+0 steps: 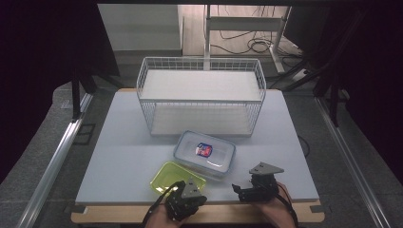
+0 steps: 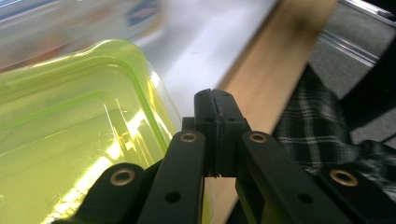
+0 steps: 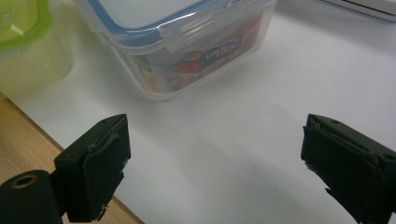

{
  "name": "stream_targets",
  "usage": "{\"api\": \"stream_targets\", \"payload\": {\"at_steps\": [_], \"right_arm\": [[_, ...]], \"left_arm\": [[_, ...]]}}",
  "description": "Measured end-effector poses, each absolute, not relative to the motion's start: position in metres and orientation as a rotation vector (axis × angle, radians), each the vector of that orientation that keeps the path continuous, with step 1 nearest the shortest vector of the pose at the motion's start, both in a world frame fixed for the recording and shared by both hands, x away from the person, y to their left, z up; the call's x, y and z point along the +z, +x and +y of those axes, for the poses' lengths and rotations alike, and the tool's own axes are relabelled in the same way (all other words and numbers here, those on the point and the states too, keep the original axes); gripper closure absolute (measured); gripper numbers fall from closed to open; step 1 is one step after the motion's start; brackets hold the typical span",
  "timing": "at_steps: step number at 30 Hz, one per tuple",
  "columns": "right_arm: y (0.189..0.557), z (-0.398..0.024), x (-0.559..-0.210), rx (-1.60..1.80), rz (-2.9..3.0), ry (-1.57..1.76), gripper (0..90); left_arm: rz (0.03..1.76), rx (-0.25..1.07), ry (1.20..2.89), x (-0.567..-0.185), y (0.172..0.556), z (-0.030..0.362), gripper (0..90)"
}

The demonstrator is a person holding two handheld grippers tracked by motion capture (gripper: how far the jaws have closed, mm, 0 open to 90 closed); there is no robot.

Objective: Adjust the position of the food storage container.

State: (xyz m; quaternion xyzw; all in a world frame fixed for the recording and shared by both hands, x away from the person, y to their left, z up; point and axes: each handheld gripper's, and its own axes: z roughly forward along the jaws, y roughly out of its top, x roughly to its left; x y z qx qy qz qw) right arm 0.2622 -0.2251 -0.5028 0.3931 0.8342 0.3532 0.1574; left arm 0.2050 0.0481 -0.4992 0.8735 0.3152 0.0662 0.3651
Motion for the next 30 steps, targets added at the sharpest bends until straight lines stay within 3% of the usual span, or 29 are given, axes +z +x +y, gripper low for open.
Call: {"api": "stream_targets", "payload": {"at_steps": [21, 30], "right_arm": [[0.262, -0.224, -0.504, 0.987, 2.400, 1.123, 9.5], [0.262, -0.223, -0.505, 0.990, 2.420, 1.113, 13.7]], "left_arm": [[1.095, 0.380, 2.171, -0.501, 0.252, 0.131, 89.7], [1.213, 0.436, 2.123, -0.503, 0.272, 0.171, 89.6]]}}
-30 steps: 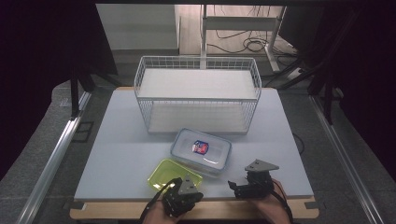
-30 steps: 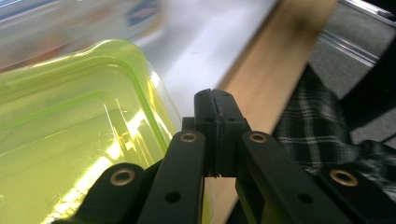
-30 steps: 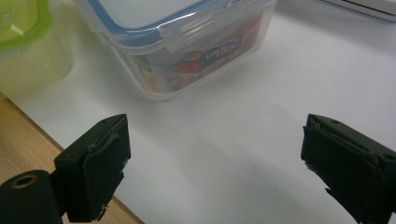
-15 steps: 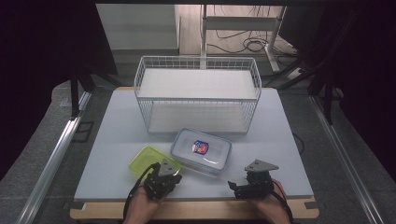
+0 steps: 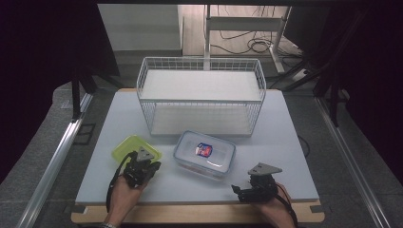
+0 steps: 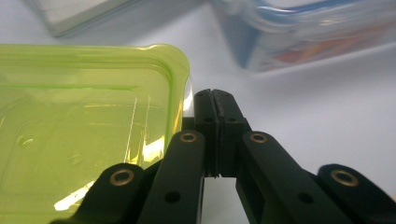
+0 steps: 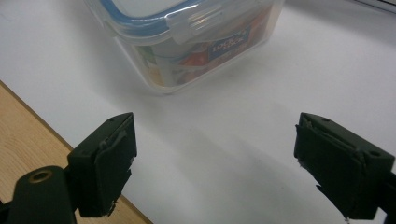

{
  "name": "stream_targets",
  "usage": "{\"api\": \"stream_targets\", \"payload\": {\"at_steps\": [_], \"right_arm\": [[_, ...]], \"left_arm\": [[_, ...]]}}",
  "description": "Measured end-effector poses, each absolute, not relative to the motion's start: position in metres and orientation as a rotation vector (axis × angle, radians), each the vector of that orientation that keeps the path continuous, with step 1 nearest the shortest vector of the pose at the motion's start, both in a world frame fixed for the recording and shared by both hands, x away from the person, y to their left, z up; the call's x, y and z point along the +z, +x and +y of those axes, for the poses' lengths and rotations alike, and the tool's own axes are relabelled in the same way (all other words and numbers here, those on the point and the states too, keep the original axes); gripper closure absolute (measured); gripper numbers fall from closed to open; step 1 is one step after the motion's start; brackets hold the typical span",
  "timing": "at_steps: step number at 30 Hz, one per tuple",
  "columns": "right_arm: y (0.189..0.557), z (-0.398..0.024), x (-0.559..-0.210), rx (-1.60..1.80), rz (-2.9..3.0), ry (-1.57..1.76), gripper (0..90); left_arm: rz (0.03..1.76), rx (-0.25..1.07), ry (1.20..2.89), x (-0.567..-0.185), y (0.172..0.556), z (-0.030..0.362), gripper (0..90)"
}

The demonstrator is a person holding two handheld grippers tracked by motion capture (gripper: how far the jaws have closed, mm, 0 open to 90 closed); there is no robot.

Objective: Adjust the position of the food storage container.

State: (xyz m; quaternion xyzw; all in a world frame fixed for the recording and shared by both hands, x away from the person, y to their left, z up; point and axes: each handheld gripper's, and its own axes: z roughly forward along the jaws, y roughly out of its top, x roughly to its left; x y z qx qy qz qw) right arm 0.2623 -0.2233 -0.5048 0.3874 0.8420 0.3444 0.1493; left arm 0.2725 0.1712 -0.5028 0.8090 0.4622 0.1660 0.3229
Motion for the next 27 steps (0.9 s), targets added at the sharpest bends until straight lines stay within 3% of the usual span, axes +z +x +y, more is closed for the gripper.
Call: {"api": "stream_targets", "payload": {"at_steps": [14, 15, 16, 19, 20, 21, 23, 27], "right_arm": [[0.264, -0.225, -0.505, 1.006, 2.434, 1.127, 17.7], [0.265, -0.226, -0.504, 1.013, 2.437, 1.135, 24.1], [0.265, -0.226, -0.504, 1.013, 2.437, 1.135, 24.1], [0.272, -0.231, -0.500, 1.055, 2.480, 1.161, 48.0], [0.272, -0.231, -0.500, 1.055, 2.480, 1.161, 48.0], [0.274, -0.232, -0.498, 1.067, 2.470, 1.167, 53.9], [0.280, -0.233, -0.490, 1.091, 2.417, 1.147, 71.3], [0.292, -0.228, -0.484, 1.053, 2.370, 1.131, 79.4]], "left_arm": [[1.310, 0.510, 2.086, -0.503, 0.286, 0.197, 88.7], [1.296, 0.509, 2.080, -0.501, 0.285, 0.195, 88.6], [1.282, 0.505, 2.071, -0.499, 0.284, 0.192, 88.6], [1.248, 0.493, 2.072, -0.496, 0.288, 0.180, 88.4], [1.238, 0.488, 2.073, -0.496, 0.291, 0.175, 88.4], [1.226, 0.483, 2.084, -0.497, 0.295, 0.170, 87.9], [1.219, 0.489, 2.090, -0.498, 0.300, 0.162, 87.6], [1.219, 0.516, 2.115, -0.498, 0.315, 0.145, 86.5]]}}
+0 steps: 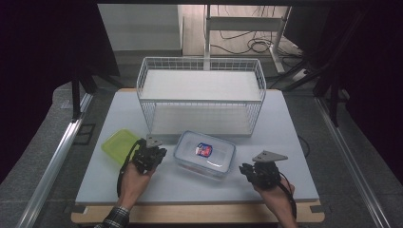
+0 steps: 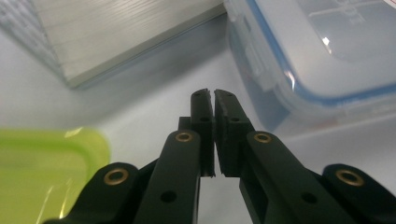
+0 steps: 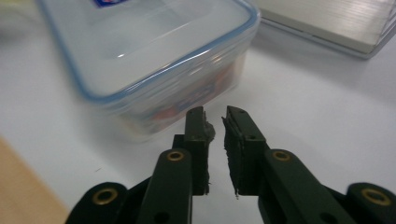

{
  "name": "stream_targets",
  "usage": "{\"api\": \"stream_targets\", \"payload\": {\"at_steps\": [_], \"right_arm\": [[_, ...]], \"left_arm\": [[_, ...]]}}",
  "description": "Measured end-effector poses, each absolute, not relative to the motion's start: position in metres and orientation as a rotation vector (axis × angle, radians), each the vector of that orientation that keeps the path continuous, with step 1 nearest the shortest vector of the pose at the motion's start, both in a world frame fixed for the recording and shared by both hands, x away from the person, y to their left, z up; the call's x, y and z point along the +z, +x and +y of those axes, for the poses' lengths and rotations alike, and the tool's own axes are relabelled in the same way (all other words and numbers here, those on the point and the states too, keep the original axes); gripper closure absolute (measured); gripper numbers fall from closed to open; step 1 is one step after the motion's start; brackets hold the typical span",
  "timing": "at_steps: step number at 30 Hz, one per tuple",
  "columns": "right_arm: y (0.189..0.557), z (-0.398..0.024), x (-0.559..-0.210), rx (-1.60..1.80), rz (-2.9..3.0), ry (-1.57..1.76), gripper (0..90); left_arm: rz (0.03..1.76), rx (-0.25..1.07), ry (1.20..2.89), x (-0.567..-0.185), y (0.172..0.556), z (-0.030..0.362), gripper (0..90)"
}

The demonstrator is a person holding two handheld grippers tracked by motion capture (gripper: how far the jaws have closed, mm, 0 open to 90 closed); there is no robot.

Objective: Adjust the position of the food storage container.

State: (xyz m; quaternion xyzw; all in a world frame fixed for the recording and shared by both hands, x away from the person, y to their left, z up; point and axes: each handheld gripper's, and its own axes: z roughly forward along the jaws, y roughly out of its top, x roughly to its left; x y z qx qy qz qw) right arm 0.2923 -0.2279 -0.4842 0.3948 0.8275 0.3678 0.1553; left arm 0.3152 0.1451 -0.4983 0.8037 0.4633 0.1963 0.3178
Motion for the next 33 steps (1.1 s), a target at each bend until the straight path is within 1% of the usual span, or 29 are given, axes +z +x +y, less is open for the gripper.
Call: {"api": "stream_targets", "payload": {"at_steps": [2, 4, 5, 8, 10, 12, 15, 17, 20, 22, 30, 33], "right_arm": [[0.302, -0.224, -0.485, 1.010, 2.354, 1.139, 82.0], [0.307, -0.222, -0.486, 0.991, 2.349, 1.157, 82.5], [0.318, -0.221, -0.486, 1.001, 2.338, 1.187, 82.8], [0.331, -0.218, -0.488, 1.016, 2.334, 1.212, 82.4], [0.337, -0.216, -0.490, 1.023, 2.344, 1.223, 82.6], [0.342, -0.215, -0.492, 1.022, 2.349, 1.230, 83.0], [0.345, -0.214, -0.494, 1.007, 2.363, 1.235, 84.5], [0.347, -0.214, -0.495, 0.996, 2.374, 1.239, 85.3], [0.350, -0.214, -0.496, 1.001, 2.378, 1.242, 86.3], [0.352, -0.214, -0.496, 1.011, 2.384, 1.241, 86.8], [0.351, -0.210, -0.498, 1.024, 2.408, 1.200, 86.6], [0.350, -0.209, -0.498, 1.014, 2.410, 1.187, 84.9]], "left_arm": [[1.238, 0.530, 2.115, -0.498, 0.321, 0.140, 86.3], [1.248, 0.529, 2.117, -0.499, 0.324, 0.138, 86.1], [1.249, 0.522, 2.122, -0.501, 0.330, 0.135, 86.1], [1.228, 0.419, 2.108, -0.506, 0.333, 0.131, 86.4], [1.226, 0.425, 2.123, -0.508, 0.330, 0.128, 89.0], [1.229, 0.393, 2.122, -0.508, 0.327, 0.127, 89.7], [1.221, 0.389, 2.136, -0.508, 0.323, 0.126, 89.7], [1.215, 0.359, 2.138, -0.508, 0.316, 0.123, 89.8], [1.201, 0.363, 2.152, -0.507, 0.310, 0.122, 89.7], [1.199, 0.334, 2.150, -0.506, 0.303, 0.122, 89.7], [1.182, 0.305, 2.150, -0.506, 0.285, 0.126, 89.2], [1.163, 0.279, 2.157, -0.508, 0.285, 0.126, 86.3]]}}
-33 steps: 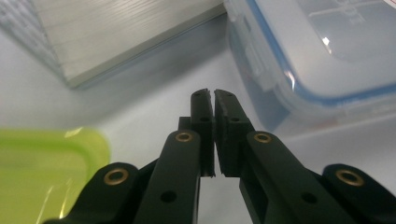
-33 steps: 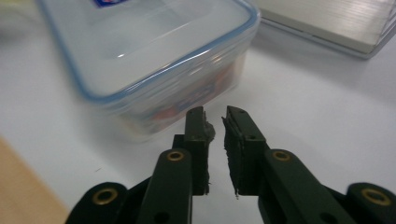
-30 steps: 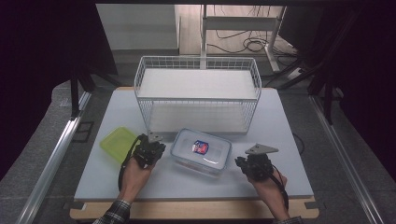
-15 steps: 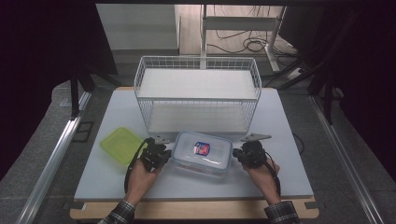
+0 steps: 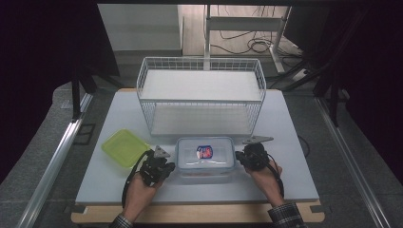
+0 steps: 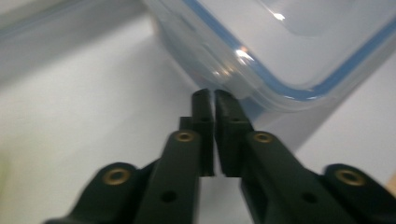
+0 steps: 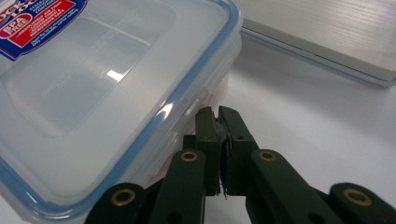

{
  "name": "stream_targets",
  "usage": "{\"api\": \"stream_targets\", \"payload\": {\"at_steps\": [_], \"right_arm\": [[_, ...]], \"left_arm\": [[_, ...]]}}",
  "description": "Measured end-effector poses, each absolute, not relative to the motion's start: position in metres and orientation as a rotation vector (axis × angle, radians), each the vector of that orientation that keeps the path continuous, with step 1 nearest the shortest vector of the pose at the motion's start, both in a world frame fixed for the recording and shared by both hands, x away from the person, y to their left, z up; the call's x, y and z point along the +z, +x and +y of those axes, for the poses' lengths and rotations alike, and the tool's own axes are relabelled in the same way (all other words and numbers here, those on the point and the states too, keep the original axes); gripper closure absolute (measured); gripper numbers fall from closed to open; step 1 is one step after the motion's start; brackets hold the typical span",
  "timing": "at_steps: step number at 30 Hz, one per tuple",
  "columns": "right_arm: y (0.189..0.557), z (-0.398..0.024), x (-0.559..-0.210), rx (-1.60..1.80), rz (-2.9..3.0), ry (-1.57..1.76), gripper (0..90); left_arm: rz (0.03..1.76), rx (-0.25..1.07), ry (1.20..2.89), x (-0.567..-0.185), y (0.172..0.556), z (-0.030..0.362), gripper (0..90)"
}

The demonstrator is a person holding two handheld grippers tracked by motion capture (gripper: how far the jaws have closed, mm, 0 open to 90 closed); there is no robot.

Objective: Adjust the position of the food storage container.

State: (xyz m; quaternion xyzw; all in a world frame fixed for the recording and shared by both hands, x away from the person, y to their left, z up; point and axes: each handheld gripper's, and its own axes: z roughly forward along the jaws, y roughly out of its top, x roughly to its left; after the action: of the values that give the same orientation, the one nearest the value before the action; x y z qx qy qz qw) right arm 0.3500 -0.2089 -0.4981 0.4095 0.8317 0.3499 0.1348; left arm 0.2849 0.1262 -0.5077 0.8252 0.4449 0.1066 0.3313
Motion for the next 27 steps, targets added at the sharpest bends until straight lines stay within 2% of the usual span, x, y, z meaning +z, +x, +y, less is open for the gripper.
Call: {"api": "stream_targets", "payload": {"at_steps": [4, 6, 10, 13, 16, 21, 27], "right_arm": [[0.348, -0.209, -0.497, 0.993, 2.408, 1.167, 80.5], [0.343, -0.213, -0.494, 0.988, 2.391, 1.150, 75.1], [0.336, -0.221, -0.486, 1.026, 2.346, 1.151, 66.1], [0.331, -0.227, -0.483, 1.045, 2.337, 1.143, 62.9], [0.322, -0.233, -0.478, 1.081, 2.315, 1.138, 54.2], [0.312, -0.234, -0.474, 1.112, 2.297, 1.108, 38.7], [0.300, -0.235, -0.471, 1.159, 2.302, 1.088, 27.4]], "left_arm": [[1.164, 0.330, 2.174, -0.507, 0.285, 0.127, 84.5], [1.174, 0.361, 2.138, -0.501, 0.282, 0.135, 81.0], [1.164, 0.407, 2.098, -0.495, 0.277, 0.145, 65.5], [1.105, 0.437, 2.065, -0.493, 0.269, 0.154, 52.1], [1.048, 0.462, 2.054, -0.496, 0.260, 0.156, 41.9], [1.034, 0.406, 2.015, -0.498, 0.254, 0.159, 29.2], [1.025, 0.379, 1.981, -0.501, 0.248, 0.169, 14.9]]}}
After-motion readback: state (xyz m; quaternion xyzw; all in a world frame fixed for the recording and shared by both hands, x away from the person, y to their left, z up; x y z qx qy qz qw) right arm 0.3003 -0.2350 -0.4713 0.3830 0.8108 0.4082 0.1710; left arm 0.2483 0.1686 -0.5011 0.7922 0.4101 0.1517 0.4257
